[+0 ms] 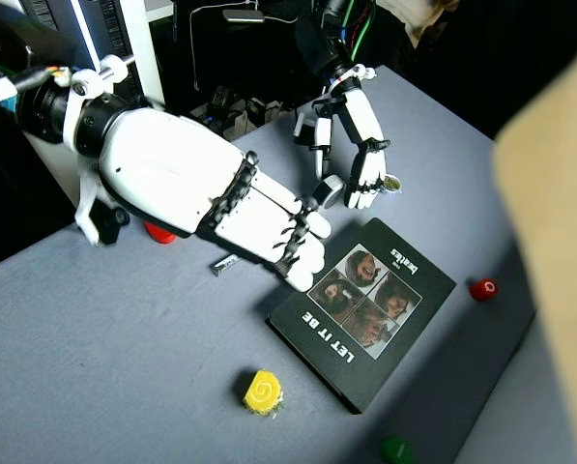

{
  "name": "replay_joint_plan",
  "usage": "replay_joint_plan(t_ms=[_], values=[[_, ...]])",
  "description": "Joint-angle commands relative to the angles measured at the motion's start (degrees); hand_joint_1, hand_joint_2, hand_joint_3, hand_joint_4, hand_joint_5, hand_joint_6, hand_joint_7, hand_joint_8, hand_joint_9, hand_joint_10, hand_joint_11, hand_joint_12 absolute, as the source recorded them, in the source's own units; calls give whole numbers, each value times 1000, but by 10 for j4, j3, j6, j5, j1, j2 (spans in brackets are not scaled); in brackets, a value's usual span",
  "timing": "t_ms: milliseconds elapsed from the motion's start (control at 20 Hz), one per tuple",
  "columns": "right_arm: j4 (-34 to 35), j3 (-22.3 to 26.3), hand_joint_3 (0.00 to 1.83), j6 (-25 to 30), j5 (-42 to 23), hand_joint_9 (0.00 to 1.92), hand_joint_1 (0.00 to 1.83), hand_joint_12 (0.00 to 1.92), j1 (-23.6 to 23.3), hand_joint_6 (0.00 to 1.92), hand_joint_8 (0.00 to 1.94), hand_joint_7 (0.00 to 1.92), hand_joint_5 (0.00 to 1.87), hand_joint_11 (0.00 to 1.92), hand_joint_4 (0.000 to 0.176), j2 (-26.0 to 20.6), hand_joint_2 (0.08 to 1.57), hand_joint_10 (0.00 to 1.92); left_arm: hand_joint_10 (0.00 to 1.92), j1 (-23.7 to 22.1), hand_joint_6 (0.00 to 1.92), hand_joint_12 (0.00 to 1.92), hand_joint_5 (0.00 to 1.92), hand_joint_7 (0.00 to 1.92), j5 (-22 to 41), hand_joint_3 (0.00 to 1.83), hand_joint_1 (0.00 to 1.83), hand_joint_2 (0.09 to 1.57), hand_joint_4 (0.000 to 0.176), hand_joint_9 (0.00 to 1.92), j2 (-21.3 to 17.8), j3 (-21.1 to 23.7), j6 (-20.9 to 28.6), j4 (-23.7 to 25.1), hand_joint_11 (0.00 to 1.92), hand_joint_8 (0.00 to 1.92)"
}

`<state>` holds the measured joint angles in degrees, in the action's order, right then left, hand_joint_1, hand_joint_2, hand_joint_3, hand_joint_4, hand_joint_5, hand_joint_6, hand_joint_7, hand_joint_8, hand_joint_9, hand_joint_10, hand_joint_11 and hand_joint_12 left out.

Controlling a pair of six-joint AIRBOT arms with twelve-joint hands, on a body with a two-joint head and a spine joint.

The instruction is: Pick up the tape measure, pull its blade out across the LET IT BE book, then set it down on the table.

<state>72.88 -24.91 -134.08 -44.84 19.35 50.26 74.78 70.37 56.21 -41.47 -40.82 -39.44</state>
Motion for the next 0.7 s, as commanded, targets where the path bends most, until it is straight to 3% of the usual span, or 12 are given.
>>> replay_joint_plan(t_ms=[0,350,450,500,550,600,650], values=[[-39,4,1,-1,-36,98,102,408,-9,9,4,188,139,0,23,-2,1153,4,1,-1,1,607,721,642,63,0,1309,1032,0,548,1,-2,4,22,352,2],[-10,14,1,-10,-35,99,100,406,3,0,4,196,122,0,24,0,1153,3,2,-9,3,604,727,643,67,0,1314,1025,0,552,14,-3,-18,26,355,2],[-10,17,1,15,-40,99,100,404,8,0,3,194,122,0,24,4,1153,3,11,-11,6,608,738,662,67,0,1314,1025,0,578,20,-3,-25,26,370,8],[-10,17,1,17,-42,104,100,404,7,0,3,195,123,0,24,4,1153,5,22,-11,5,621,775,759,67,0,1313,1033,0,729,20,-3,-25,26,466,10],[-10,17,1,19,-47,104,100,404,6,0,3,195,123,0,24,4,1153,5,22,-11,5,621,775,759,67,0,1313,1033,0,729,21,-2,-27,26,466,10],[-10,17,1,23,-50,104,104,400,5,7,3,197,139,0,24,4,1153,4,22,-12,5,667,909,951,67,1,1313,1052,0,942,21,-2,-28,26,629,6],[-11,17,0,25,-64,107,107,400,4,3,4,200,132,0,25,4,1152,5,1303,-13,971,852,911,1081,67,0,1376,1111,0,868,22,-1,-31,26,721,737]])
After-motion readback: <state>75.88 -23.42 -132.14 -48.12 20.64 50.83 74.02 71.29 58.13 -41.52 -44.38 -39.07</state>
